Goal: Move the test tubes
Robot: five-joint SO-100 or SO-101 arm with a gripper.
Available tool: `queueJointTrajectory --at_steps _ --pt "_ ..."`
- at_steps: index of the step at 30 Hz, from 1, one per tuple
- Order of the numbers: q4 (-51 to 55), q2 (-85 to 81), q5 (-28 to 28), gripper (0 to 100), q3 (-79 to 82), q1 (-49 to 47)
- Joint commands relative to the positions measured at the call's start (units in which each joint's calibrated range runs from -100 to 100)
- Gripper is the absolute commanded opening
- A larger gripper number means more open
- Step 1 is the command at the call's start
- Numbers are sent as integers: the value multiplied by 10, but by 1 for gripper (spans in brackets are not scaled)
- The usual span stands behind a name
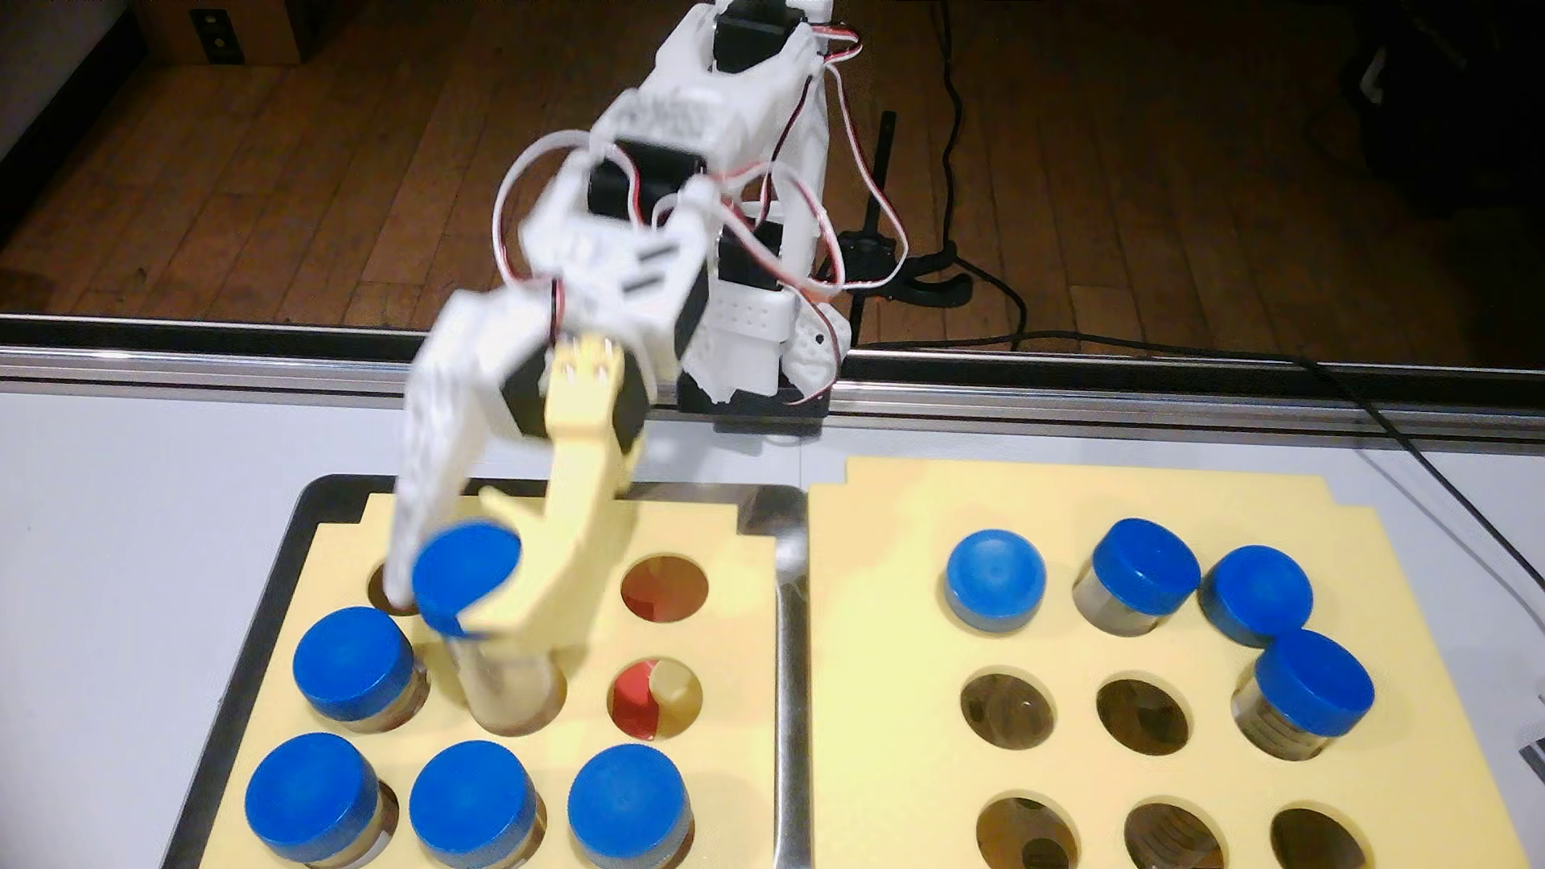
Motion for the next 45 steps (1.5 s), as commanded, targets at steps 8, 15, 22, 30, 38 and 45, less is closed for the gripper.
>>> queueJointTrajectory --at_steps 8,15,22,30,38,45 --pt "-10 -218 -1 10 -167 -60" --pt "-10 -124 -2 10 -160 -259" --pt "-10 -20 -2 10 -159 -347" --pt "-3 28 -2 10 -154 -359" --pt "-2 45 -2 10 -27 -387" --pt "-7 53 -38 12 79 -417"
